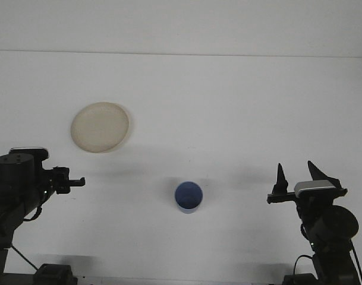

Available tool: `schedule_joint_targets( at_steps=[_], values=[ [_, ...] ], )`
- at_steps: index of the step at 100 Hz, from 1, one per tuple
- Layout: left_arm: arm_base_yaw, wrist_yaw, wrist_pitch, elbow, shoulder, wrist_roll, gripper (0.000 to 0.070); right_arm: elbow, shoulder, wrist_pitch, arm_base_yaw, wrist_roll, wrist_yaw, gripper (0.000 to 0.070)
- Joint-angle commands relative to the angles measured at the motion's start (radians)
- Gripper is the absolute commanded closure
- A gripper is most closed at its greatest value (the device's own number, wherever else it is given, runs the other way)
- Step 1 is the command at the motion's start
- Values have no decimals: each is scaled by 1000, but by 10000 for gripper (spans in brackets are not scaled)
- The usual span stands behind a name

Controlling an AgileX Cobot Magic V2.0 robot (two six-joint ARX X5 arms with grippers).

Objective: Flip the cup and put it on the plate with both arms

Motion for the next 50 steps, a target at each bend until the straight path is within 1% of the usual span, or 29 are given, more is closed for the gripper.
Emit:
schedule_joint_targets(
  at_steps=[1,5,11,26,30,42,50],
  values=[
    [-1,5,0,19,6,0,302,7,1,11,2,-2,2,180],
    [-1,5,-2,19,6,0,232,7,1,11,2,-2,2,180],
    [-1,5,-2,19,6,0,194,7,1,11,2,-2,2,180],
    [-3,13,-11,19,10,-4,195,7,1,11,2,-2,2,180],
    [-6,34,-11,19,14,-5,195,7,1,11,2,-2,2,180],
    [-36,128,-12,20,44,-6,197,7,1,11,2,-2,2,180],
    [-80,160,-14,26,79,-21,197,7,1,11,2,-2,2,180]
  ],
)
